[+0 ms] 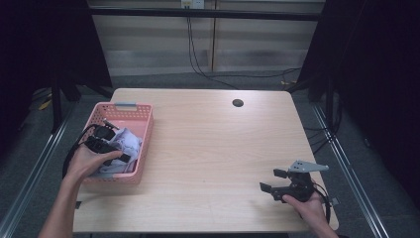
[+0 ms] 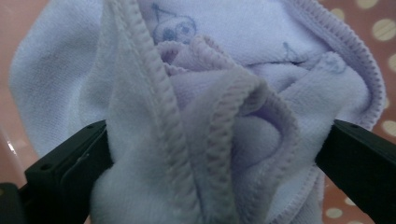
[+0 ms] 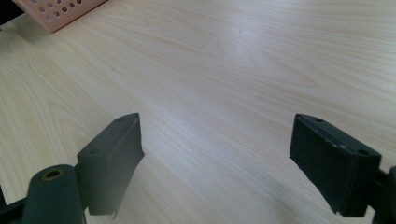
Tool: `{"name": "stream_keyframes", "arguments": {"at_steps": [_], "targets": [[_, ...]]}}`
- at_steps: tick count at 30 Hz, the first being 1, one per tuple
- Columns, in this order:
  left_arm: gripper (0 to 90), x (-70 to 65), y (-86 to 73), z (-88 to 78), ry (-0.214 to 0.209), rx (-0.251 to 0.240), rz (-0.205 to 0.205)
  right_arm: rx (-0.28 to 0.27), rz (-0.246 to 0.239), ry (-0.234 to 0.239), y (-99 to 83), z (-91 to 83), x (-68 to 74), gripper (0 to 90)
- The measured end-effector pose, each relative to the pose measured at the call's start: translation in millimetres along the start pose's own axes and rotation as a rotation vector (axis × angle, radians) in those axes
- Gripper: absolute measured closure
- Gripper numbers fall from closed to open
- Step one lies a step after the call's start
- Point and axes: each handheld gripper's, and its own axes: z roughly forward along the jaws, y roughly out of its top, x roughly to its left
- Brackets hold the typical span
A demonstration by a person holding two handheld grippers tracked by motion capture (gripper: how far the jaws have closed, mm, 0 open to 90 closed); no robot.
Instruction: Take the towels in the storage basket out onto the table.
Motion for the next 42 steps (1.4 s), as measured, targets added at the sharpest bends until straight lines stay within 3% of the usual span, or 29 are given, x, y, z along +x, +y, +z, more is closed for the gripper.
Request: {"name": "stream_keyframes", "arguments": {"at_steps": [4,7,10,15,19,20,24,28,33,36,37,42], "targets": [[0.0,1.1,1.5,6.4,0.006,0.025,-0.007,0.002,0.004,0.007,0.2,1.0,-1.1,16.8],[0.0,8.8,0.6,12.9,-0.005,0.047,-0.046,0.007,0.004,0.012,0.2,1.2,-0.6,16.8],[0.0,6.2,3.3,15.5,0.007,0.073,-0.029,0.007,-0.005,0.02,-0.3,0.5,-0.2,16.8],[0.0,7.8,7.0,20.6,-0.025,0.117,-0.039,0.011,0.005,0.02,-0.1,0.8,-0.1,16.9],[0.0,-0.3,8.1,24.9,0.009,0.156,0.009,0.014,0.007,0.02,0.0,0.7,-0.2,17.9],[0.7,-1.4,9.6,25.2,0.03,0.166,-0.001,0.014,0.009,0.02,0.1,0.8,-0.5,18.2],[10.1,-7.4,13.0,28.0,0.094,0.193,0.02,0.016,0.017,0.016,0.9,1.9,-1.4,18.2],[16.1,-8.2,13.2,27.0,0.111,0.183,0.008,0.016,0.012,0.025,0.3,0.5,0.1,18.3],[33.9,-2.3,10.6,21.5,0.121,0.147,-0.018,0.015,0.01,0.032,0.7,1.4,-0.2,18.2],[37.5,-2.1,10.5,20.7,0.124,0.145,-0.015,0.015,0.006,0.033,1.2,2.0,-0.8,18.2],[38.5,-1.0,10.8,19.3,0.118,0.151,0.002,0.017,0.007,0.032,1.3,2.0,-0.5,18.2],[40.6,7.9,7.0,15.7,0.06,0.106,-0.045,0.02,0.01,0.032,1.7,2.6,-0.7,18.1]]}}
